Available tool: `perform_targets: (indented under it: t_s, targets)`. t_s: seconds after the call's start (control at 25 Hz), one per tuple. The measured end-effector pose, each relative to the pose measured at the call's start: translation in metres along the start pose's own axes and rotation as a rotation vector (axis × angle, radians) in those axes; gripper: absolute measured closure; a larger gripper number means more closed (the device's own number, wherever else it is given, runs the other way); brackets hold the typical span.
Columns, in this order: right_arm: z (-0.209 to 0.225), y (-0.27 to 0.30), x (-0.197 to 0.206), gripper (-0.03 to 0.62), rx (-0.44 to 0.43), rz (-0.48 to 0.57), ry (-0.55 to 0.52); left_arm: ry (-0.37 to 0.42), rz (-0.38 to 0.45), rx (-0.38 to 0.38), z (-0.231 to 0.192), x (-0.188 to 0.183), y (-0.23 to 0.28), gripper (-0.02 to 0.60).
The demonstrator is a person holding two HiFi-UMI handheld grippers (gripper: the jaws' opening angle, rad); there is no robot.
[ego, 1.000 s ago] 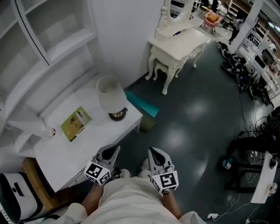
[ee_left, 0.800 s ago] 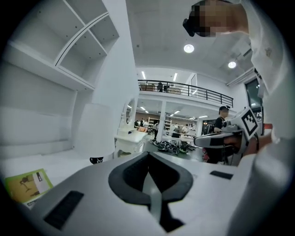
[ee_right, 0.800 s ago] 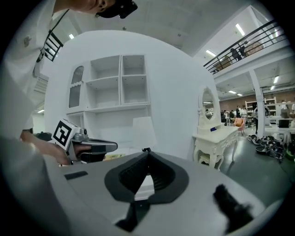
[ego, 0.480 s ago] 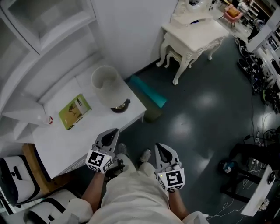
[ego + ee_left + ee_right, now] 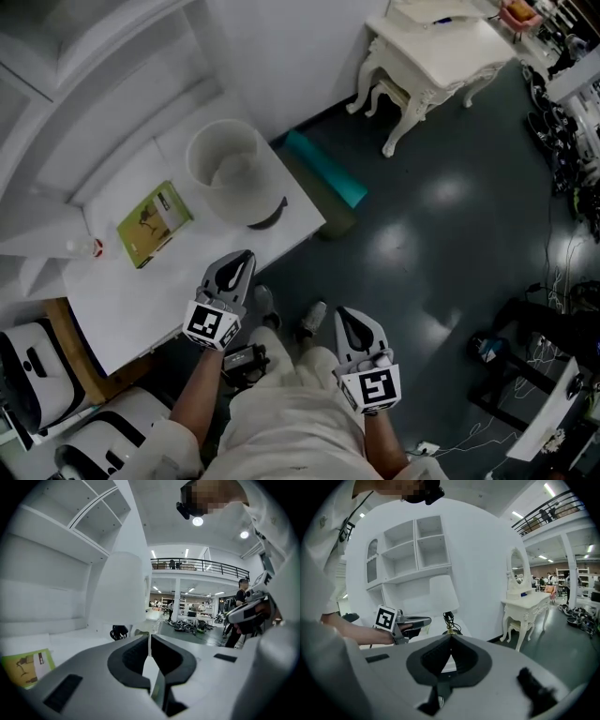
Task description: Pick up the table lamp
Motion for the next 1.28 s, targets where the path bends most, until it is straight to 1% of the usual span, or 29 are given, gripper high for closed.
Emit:
perform_targets:
  t_s: [0.12, 0.24, 0.32, 0.36, 0.44, 0.48, 0.56, 0.64, 0.76, 0.8, 0.92, 1.08, 1.28]
  targets:
    - [0.002, 0.008, 0.004, 0.582, 0.009, -0.004, 0.012, 0.02, -0.013, 0.011, -0.008, 0.016, 0.012, 0.569]
    - [0.005, 0.012, 0.01, 0.583, 0.018, -0.014, 0.026, 0.046, 0.003, 0.021, -0.009, 0.028, 0.023, 0.569]
    - [0.005, 0.014, 0.014, 0.582, 0.026, -0.025, 0.033, 0.076, 0.012, 0.008, -0.013, 0.035, 0.028, 0.568]
    - [0.004, 0.015, 0.017, 0.582, 0.03, -0.028, 0.035, 0.082, 0.018, -0.005, -0.016, 0.038, 0.031, 0.554]
    - [0.004, 0.015, 0.019, 0.582, 0.041, -0.034, 0.04, 0.076, 0.027, -0.028, -0.022, 0.042, 0.037, 0.453]
    - [0.005, 0.015, 0.02, 0.582, 0.047, -0.037, 0.044, 0.071, 0.029, -0.036, -0.025, 0.044, 0.04, 0.42]
    - [0.005, 0.015, 0.021, 0.583, 0.056, -0.042, 0.053, 0.068, 0.027, -0.051, -0.03, 0.048, 0.046, 0.38]
    - [0.006, 0.015, 0.024, 0.582, 0.064, -0.048, 0.058, 0.063, 0.022, -0.066, -0.036, 0.054, 0.053, 0.312]
    - [0.008, 0.016, 0.029, 0.582, 0.078, -0.06, 0.066, 0.03, 0.036, -0.087, -0.047, 0.06, 0.062, 0.266]
    - [0.009, 0.017, 0.03, 0.582, 0.083, -0.063, 0.068, 0.018, 0.046, -0.098, -0.05, 0.061, 0.064, 0.241]
    - [0.01, 0.019, 0.031, 0.582, 0.093, -0.065, 0.078, 0.035, 0.066, -0.134, -0.059, 0.059, 0.072, 0.169]
    - [0.012, 0.023, 0.033, 0.582, 0.106, -0.067, 0.091, 0.042, 0.088, -0.145, -0.069, 0.058, 0.087, 0.111]
    - [0.013, 0.028, 0.034, 0.582, 0.116, -0.068, 0.103, 0.035, 0.096, -0.142, -0.078, 0.055, 0.105, 0.106]
Point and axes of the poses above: the fingertips, and each gripper's own axes: y forward along the fingers, z to its right, x out of its underside, the point moved 3 cm from there along -y, backward along the fingers, and after that the axes turned 10 degrees about y, right-handed, at the moved point
